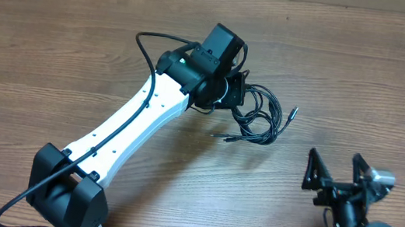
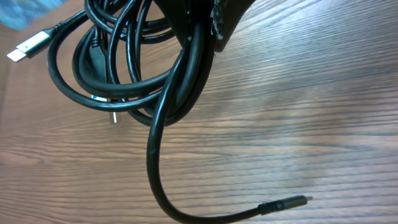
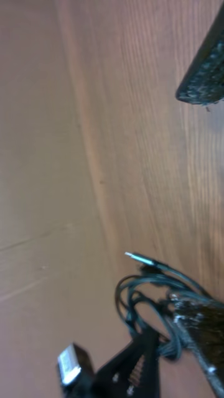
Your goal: Untangle cables
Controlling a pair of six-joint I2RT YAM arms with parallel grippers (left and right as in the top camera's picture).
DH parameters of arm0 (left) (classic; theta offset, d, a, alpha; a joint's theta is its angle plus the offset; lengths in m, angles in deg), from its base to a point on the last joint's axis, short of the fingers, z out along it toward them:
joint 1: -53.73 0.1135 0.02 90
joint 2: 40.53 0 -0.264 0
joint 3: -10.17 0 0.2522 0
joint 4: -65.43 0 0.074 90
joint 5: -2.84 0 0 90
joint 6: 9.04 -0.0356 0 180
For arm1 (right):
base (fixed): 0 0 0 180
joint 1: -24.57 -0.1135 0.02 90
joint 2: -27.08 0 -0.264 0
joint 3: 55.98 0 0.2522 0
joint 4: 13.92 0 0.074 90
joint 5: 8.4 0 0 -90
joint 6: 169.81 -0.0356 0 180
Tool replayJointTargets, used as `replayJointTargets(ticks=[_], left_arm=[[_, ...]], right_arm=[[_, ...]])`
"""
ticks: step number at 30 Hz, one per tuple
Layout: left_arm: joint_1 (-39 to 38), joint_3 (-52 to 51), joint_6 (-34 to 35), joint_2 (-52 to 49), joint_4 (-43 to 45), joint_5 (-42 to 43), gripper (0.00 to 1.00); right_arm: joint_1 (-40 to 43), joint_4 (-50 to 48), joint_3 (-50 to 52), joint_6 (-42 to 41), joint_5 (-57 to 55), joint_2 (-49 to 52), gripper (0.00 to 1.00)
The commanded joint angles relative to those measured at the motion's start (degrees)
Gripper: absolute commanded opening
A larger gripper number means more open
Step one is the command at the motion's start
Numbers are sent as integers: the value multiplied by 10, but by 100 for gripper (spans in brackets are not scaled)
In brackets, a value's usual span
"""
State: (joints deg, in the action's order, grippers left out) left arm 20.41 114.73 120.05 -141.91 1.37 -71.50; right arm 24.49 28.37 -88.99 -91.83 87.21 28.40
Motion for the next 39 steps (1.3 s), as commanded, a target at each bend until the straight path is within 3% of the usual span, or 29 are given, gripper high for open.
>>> replayJointTargets(ticks=[1,7,12,19,24,30,39], left_arm=[[3,16,12,-1,11,50,4],[3,16,29,-1,28,105,4],[3,16,54,-1,26,176,4],[3,16,52,-1,25,198,4],[2,16,15,-1,23,198,4],[2,16,-3,-1,24,200,4],[2,16,31,-1,23,228,5]], right_arm=[[2,91,-103,-46,1,25,100],[2,221,-228,-97,45,116,100],[2,316,-309,-109,207,250,100],[2,308,-311,-110,276,345,100],[2,292,-311,-109,315,382,100],[2,287,-311,-109,320,389,65],[2,285,-311,-107,315,389,64]])
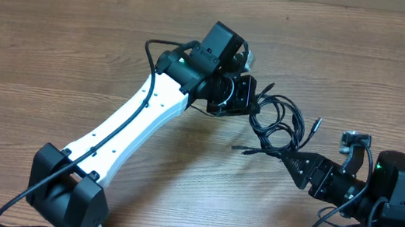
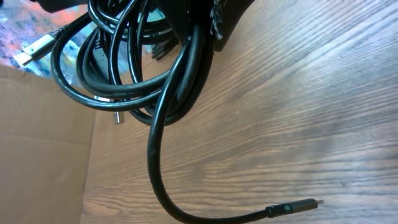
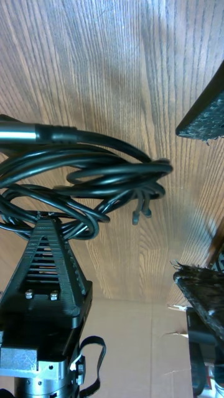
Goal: Untangle cables
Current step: 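Reach the right gripper to the hanging cable loops and grasp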
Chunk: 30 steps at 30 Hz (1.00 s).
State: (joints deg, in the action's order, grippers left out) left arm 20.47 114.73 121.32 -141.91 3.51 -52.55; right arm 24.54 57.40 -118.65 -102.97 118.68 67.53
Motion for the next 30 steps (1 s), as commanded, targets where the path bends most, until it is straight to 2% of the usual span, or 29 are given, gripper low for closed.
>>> replayJointTargets(ticks=[1,4,10,15,18,23,30], left_arm=[[1,16,42,-1,-1,38,4],[1,16,105,-1,1,38,4],[1,16,217,-1,-1,40,4],[1,16,295,-1,-18,84,4],[-2,16,318,-1,-26,89,4],[-2,16,319,-1,-29,90,4],[-2,16,314,-1,-56,118,4]], right_arm=[[1,-5,-14,4,1,-2,63],[1,-5,-14,4,1,-2,62],[1,-5,-14,-44,-18,-2,49],[1,-9,-14,-87,-44,-2,47],[1,-16,-14,-109,-45,-2,46],[1,-40,-14,-163,-45,-2,45],[1,-70,-14,-176,-52,-2,30]])
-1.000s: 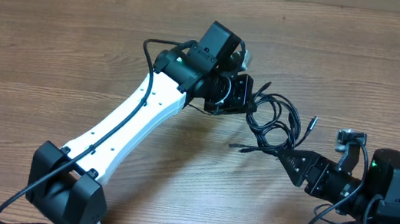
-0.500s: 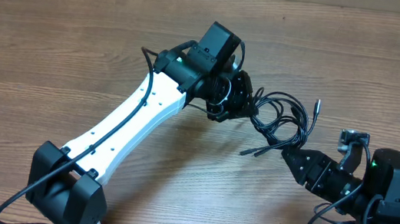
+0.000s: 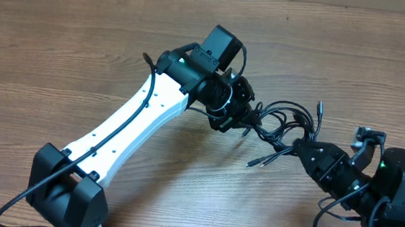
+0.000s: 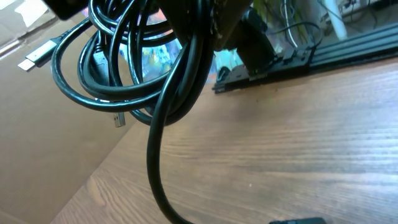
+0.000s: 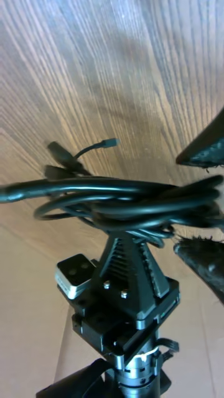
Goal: Untangle cables
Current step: 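Reach the right gripper to the hanging cable loops and grasp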
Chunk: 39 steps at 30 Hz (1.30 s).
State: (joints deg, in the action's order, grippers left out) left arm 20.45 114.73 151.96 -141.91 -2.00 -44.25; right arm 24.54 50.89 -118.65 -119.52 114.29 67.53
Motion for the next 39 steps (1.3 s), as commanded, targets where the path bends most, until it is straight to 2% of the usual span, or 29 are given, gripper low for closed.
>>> replayJointTargets(ticks=[1,7,15,23,26,28,30,32,35,37,39], left_arm=[[-2,16,8,-1,-1,37,4],[-3,16,7,-1,0,44,4],[17,16,-45,-1,-1,13,4],[61,16,-192,-1,0,-27,4],[64,16,-283,-1,6,-33,4],[64,16,-364,-1,6,-42,4],[64,16,-393,-1,5,-43,4],[64,16,-393,-1,6,-44,4],[63,16,-393,-1,6,-44,4],[63,16,-393,-1,12,-44,4],[63,16,-370,-1,31,-44,4]], right_arm=[[1,-4,-14,-10,-9,-2,27],[1,-4,-14,-10,-11,-2,4],[1,5,-14,3,-13,-2,4],[1,37,-14,48,-18,-2,4],[1,35,-14,76,-21,-2,5],[1,35,-14,87,-20,-2,11],[1,35,-14,87,-22,-2,22],[1,35,-14,87,-22,-2,24],[1,35,-14,87,-14,-2,51],[1,35,-14,82,-4,-2,61],[1,36,-14,56,5,-2,64]])
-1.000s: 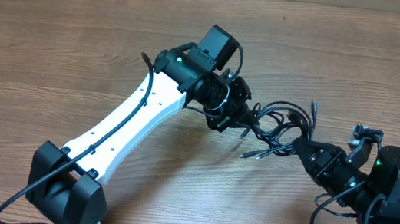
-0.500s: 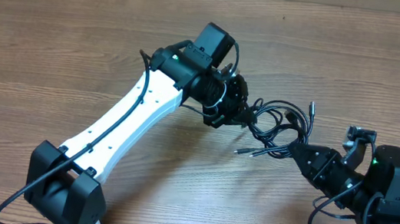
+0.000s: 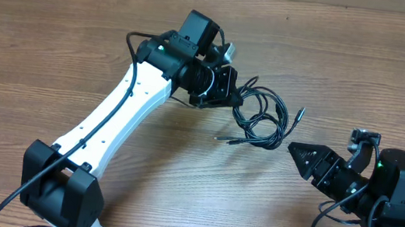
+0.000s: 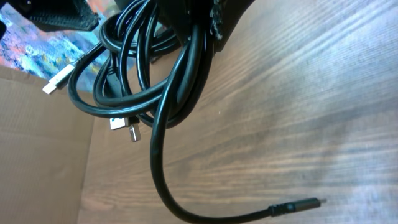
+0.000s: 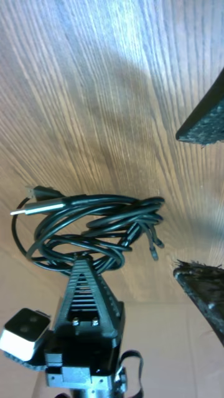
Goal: Untangle cables
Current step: 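Reach the right gripper to the hanging cable loops and grasp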
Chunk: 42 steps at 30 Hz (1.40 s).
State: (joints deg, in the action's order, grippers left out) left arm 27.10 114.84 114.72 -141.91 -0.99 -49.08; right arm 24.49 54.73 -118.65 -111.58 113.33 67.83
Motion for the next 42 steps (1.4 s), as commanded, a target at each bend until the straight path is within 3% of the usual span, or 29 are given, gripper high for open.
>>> replayJointTargets(ticks=[1,4,11,13,16,22,26,31,42], left_arm=[[-4,15,18,-1,34,4,4],[-4,15,57,-1,68,4,4],[-20,15,56,-1,133,3,4],[-23,15,35,-1,132,10,4],[-23,15,-57,-1,115,24,4],[-23,15,-183,-1,98,24,4],[-24,15,-252,-1,94,24,4],[-31,15,-330,-1,94,24,4],[-88,15,-340,-1,92,24,4]], right_arm=[[1,-1,-14,-43,15,-5,64],[2,0,-14,-89,25,-5,64],[2,-1,-14,-94,-18,-5,64],[2,-1,-14,-93,-60,-5,64],[2,-6,-14,-82,-130,-5,64],[1,-31,-14,32,-148,-5,64],[1,-38,-14,142,-99,-5,64],[1,-39,-14,207,-59,-5,64],[2,-59,-14,383,-71,-3,64]])
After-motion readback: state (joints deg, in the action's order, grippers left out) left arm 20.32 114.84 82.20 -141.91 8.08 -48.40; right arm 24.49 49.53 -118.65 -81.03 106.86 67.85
